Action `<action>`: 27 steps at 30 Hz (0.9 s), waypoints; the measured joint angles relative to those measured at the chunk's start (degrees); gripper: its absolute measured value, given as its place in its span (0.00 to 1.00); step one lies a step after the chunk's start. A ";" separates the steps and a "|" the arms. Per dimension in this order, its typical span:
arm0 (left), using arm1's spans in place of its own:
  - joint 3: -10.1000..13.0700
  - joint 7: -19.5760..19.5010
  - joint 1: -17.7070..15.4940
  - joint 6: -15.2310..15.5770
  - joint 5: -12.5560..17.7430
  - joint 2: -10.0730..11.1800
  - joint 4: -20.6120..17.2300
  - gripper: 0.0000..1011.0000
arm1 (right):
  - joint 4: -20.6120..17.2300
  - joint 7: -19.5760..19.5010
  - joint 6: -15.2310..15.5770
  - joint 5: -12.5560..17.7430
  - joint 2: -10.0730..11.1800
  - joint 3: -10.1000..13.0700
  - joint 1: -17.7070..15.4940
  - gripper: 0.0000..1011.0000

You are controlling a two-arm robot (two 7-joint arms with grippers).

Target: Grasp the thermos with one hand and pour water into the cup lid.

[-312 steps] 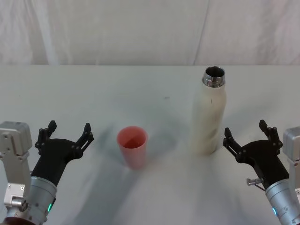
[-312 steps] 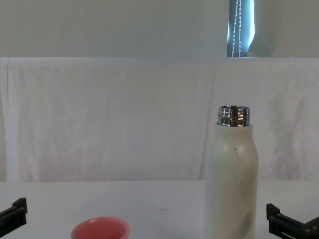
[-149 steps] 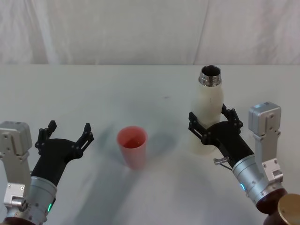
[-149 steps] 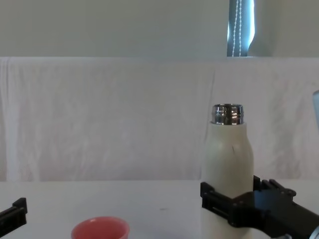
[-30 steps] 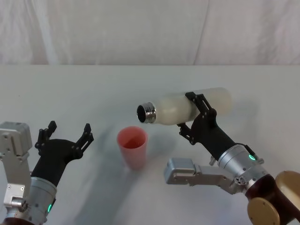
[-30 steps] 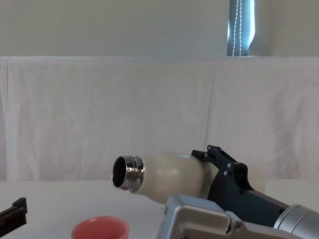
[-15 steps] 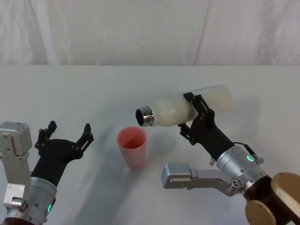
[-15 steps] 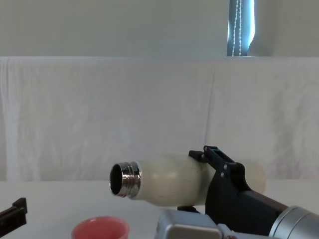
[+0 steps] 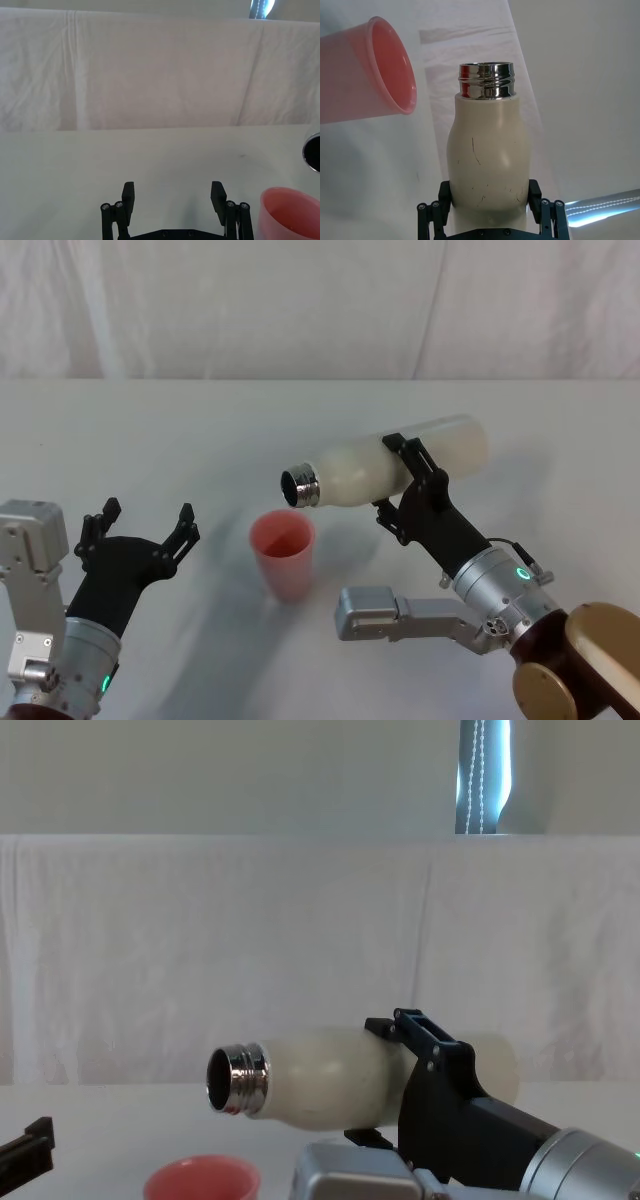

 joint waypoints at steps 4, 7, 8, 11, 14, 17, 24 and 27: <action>0.00 0.00 0.00 0.00 0.00 0.00 0.00 0.99 | 0.36 -0.06 0.00 -0.57 -0.03 -0.44 0.46 0.94; 0.00 0.00 0.00 0.00 0.00 0.00 0.00 0.99 | 0.58 -0.07 0.04 -1.00 0.08 -0.80 0.80 0.94; 0.00 0.00 0.00 0.00 0.00 0.00 0.00 0.99 | 0.59 -0.07 0.08 -1.10 0.12 -0.87 0.87 0.94; 0.00 0.00 0.00 0.00 0.00 0.00 0.00 0.99 | 0.59 -0.07 0.18 -1.43 0.29 -1.16 1.09 0.94; 0.00 0.00 0.00 0.00 0.00 0.00 0.00 0.99 | 0.66 -0.09 0.30 -1.79 0.46 -1.44 1.27 0.94; 0.00 0.00 0.00 0.00 0.00 0.00 0.00 0.99 | 0.76 -0.20 0.47 -2.17 0.61 -1.70 1.39 0.94; 0.00 0.00 0.00 0.00 0.00 0.00 0.00 0.99 | 0.87 -0.24 0.84 -2.75 0.91 -2.06 1.69 0.94; 0.00 0.00 0.00 0.00 0.00 0.00 0.00 0.99 | 0.87 -0.24 1.01 -2.95 1.10 -2.15 1.78 0.94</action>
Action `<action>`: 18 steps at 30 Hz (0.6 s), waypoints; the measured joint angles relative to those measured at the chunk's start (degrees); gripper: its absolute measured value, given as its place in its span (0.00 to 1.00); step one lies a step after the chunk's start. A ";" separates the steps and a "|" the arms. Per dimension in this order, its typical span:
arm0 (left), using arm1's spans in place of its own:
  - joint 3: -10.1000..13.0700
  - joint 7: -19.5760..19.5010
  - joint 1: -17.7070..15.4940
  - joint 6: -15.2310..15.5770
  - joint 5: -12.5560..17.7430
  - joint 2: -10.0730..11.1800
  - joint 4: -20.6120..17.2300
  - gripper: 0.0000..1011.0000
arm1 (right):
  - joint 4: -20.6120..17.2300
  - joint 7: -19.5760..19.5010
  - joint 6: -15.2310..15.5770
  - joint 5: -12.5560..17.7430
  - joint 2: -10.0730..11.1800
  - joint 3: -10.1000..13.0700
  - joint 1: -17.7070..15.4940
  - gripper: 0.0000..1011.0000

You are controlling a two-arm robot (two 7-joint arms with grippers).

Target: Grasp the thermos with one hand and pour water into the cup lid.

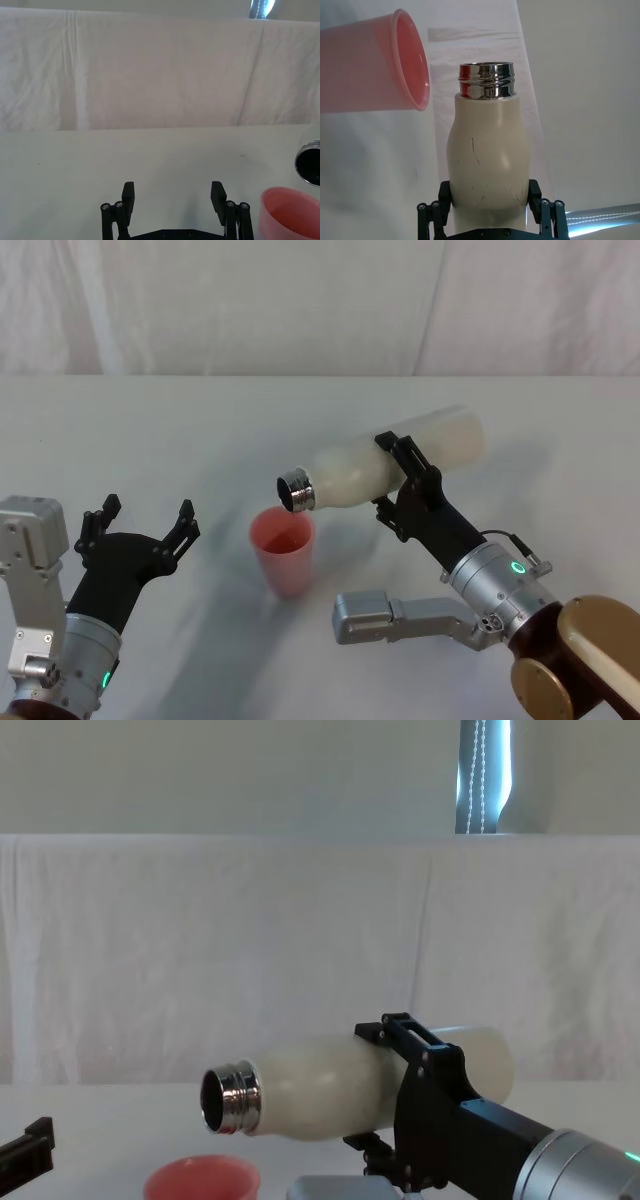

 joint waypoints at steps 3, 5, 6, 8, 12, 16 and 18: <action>0.00 0.00 0.00 0.00 0.00 0.00 0.00 0.99 | 0.00 0.00 0.13 -0.20 0.15 -0.08 0.13 0.94; 0.00 0.00 0.00 0.00 0.00 0.00 0.00 0.99 | -0.02 0.00 0.21 -0.32 0.24 -0.12 0.18 0.94; 0.00 0.00 0.00 0.00 0.00 0.00 0.00 0.99 | -0.04 -0.02 0.25 -0.45 0.31 -0.15 0.26 0.94; 0.00 0.00 0.00 0.00 0.00 0.00 0.00 0.99 | -0.05 -0.06 0.31 -0.58 0.40 -0.18 0.36 0.94; 0.00 0.00 0.00 0.00 0.00 0.00 0.00 0.99 | -0.09 -0.23 0.48 -0.91 0.57 -0.22 0.61 0.94; 0.00 0.00 0.00 0.00 0.00 0.00 0.00 0.99 | -0.12 -0.40 0.59 -1.06 0.70 -0.22 0.75 0.94; 0.00 0.00 0.00 0.00 0.00 0.00 0.00 0.99 | -0.14 -0.46 0.63 -1.11 0.73 -0.22 0.78 0.94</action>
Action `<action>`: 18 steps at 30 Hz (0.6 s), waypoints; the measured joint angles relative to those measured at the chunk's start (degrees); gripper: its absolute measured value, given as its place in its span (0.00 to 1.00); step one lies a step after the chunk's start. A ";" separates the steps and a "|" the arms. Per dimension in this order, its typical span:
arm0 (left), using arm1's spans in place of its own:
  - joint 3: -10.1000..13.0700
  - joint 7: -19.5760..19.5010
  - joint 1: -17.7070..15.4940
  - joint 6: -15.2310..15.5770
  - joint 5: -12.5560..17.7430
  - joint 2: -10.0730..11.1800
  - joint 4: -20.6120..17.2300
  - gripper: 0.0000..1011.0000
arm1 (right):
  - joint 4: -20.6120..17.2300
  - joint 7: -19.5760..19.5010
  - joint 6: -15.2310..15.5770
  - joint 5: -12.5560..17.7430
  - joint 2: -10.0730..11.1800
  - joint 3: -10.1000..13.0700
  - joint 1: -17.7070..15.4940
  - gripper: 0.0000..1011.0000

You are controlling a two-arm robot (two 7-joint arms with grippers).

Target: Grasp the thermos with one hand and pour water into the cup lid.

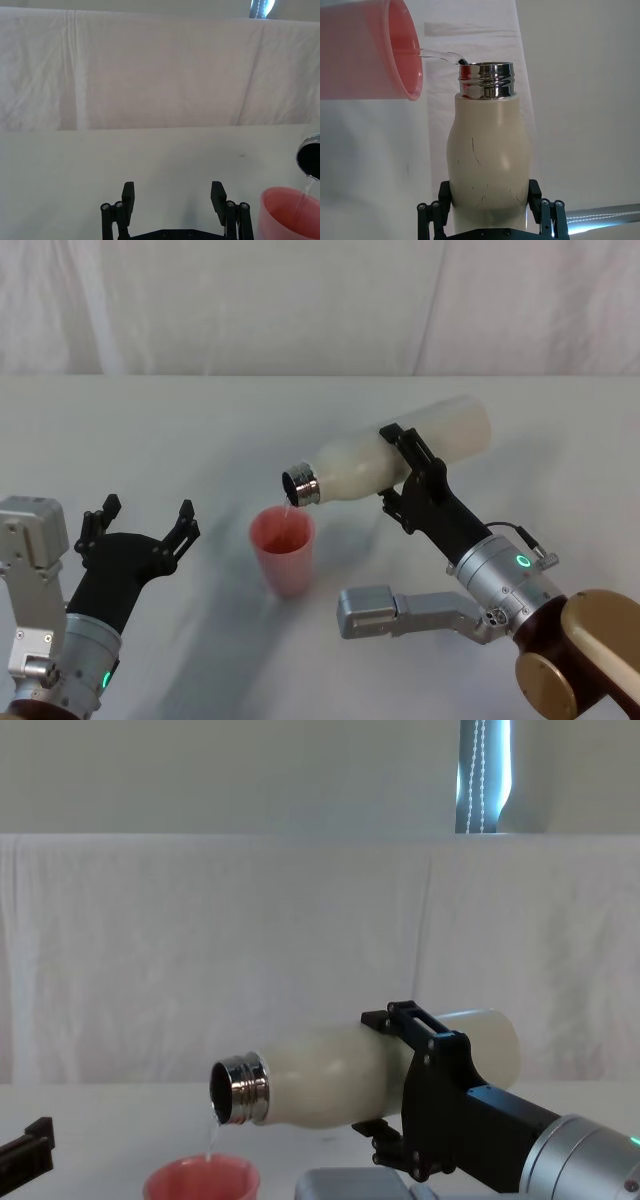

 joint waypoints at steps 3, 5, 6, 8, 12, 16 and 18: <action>0.00 0.00 0.00 0.00 0.00 0.00 0.00 0.99 | -0.09 -0.12 0.05 -0.15 0.07 -0.03 0.06 0.94; 0.00 0.00 0.00 0.00 0.00 0.00 0.00 0.99 | -0.19 -0.19 0.07 -0.23 0.17 -0.05 0.09 0.94; 0.00 0.00 0.00 0.00 0.00 0.00 0.00 0.99 | -0.22 -0.22 0.07 -0.24 0.19 -0.05 0.10 0.94; 0.00 0.00 0.00 0.00 0.00 0.00 0.00 0.99 | -0.23 -0.26 0.07 -0.26 0.22 -0.05 0.17 0.94; 0.00 0.00 0.00 0.00 0.00 0.00 0.00 0.99 | -0.31 -0.30 0.12 -0.34 0.27 -0.05 0.26 0.94; 0.00 0.00 0.00 0.00 0.00 0.00 0.00 0.99 | -0.37 -0.36 0.18 -0.40 0.33 -0.01 0.37 0.94; 0.00 0.00 0.00 0.00 0.00 0.00 0.00 0.99 | -0.42 -0.36 0.21 -0.41 0.36 0.01 0.40 0.94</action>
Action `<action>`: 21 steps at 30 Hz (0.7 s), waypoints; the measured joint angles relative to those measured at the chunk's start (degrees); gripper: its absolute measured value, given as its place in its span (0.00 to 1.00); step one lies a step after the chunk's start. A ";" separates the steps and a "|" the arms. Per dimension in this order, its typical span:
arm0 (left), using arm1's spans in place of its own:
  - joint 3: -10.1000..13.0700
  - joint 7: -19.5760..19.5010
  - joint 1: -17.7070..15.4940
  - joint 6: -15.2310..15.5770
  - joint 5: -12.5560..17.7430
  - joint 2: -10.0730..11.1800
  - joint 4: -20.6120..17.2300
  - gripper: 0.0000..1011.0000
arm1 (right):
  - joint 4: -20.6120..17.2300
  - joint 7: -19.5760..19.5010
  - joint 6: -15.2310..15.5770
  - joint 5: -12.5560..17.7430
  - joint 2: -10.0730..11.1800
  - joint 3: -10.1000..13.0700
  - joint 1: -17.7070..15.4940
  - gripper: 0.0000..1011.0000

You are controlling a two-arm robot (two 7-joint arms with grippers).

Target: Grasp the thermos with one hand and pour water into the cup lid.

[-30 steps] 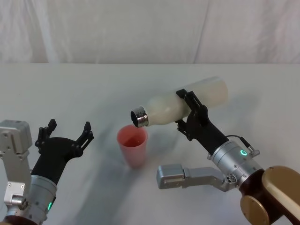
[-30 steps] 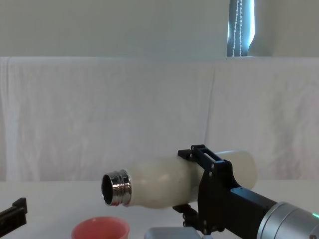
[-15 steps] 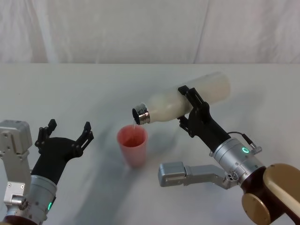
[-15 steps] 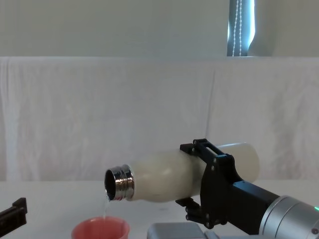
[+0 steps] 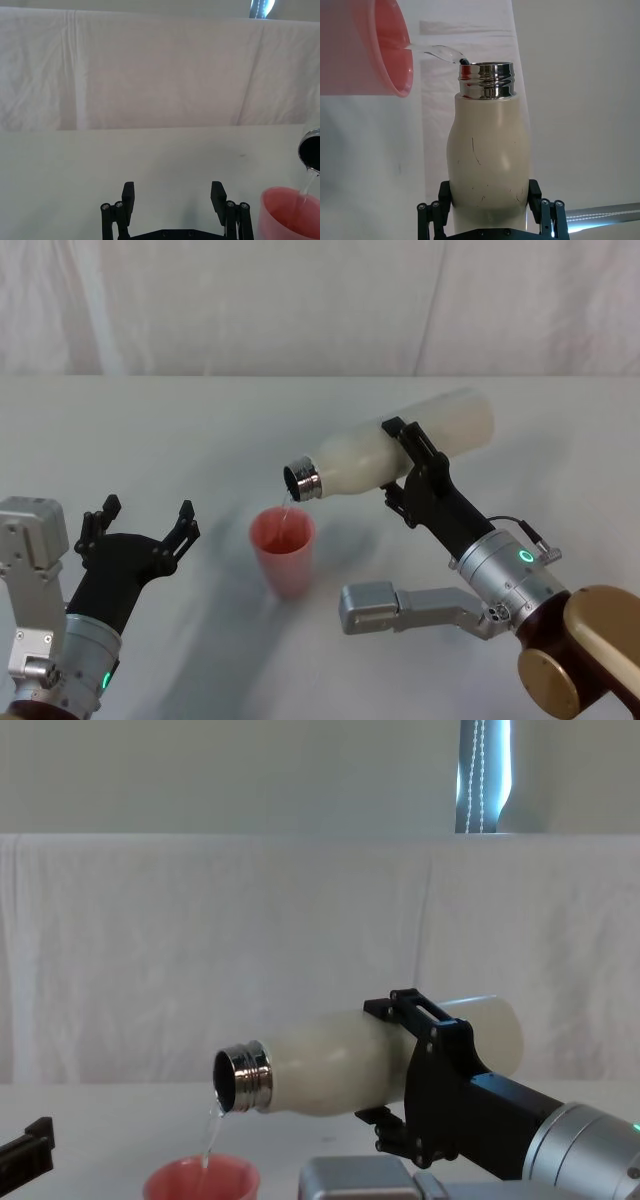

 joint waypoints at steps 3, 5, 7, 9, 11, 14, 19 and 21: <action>0.00 0.00 0.00 0.00 0.00 0.00 0.00 0.99 | -0.08 0.00 0.05 0.00 0.00 0.04 0.02 0.94; 0.00 0.00 0.00 0.00 0.00 0.00 0.00 0.99 | -0.11 -0.02 0.08 0.00 0.00 0.07 0.02 0.94; 0.00 0.00 0.00 0.00 0.00 0.00 0.00 0.99 | -0.11 -0.07 0.10 0.00 0.00 0.08 0.02 0.94; 0.00 0.00 0.00 0.00 0.00 0.00 0.00 0.99 | -0.11 -0.12 0.11 0.00 0.00 0.09 0.02 0.94; 0.00 0.00 0.00 0.00 0.00 0.00 0.00 0.99 | -0.13 -0.16 0.14 -0.03 0.00 0.10 0.02 0.94; 0.00 0.00 0.00 0.00 0.00 0.00 0.00 0.99 | -0.22 -0.19 0.16 -0.06 0.00 0.10 -0.01 0.94; 0.00 0.00 0.00 0.00 0.00 0.00 0.00 0.99 | -0.25 -0.20 0.22 -0.12 -0.02 0.09 -0.03 0.94; 0.00 0.00 0.00 0.00 0.00 0.00 0.00 0.99 | -0.25 -0.22 0.22 -0.13 -0.04 0.08 0.00 0.94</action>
